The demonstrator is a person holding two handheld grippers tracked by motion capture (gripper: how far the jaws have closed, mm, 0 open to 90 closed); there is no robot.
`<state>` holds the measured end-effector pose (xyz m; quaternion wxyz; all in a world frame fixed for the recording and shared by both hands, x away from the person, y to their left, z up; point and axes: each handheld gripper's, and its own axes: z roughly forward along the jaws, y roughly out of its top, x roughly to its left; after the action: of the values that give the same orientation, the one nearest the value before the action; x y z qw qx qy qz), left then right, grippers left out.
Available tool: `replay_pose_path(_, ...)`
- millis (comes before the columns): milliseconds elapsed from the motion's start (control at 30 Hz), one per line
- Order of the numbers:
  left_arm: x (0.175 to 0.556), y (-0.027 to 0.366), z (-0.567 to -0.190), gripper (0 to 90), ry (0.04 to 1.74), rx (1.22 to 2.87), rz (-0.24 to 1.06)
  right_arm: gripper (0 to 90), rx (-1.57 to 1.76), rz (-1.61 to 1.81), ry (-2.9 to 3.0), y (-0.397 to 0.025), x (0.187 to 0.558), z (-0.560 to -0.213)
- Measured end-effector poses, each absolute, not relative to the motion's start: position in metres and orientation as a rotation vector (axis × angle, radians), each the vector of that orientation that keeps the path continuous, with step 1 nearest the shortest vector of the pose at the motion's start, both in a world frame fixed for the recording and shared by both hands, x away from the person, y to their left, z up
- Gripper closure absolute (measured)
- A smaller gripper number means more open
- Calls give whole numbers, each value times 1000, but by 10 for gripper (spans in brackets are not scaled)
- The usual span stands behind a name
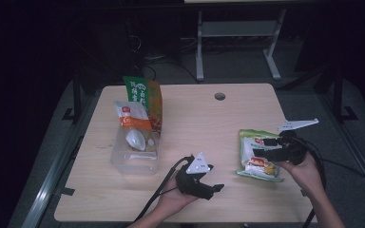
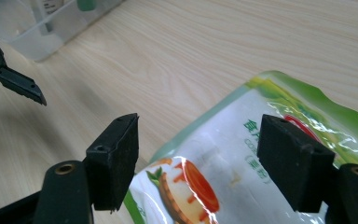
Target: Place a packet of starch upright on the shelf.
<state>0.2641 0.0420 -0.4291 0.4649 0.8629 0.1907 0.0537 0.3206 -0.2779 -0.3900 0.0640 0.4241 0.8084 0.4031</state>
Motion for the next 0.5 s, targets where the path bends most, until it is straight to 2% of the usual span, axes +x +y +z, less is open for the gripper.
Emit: replay_pose_path(500,285,-1,-432,328,492,2136,98,264,1537,1080,2338,-326,327,-415)
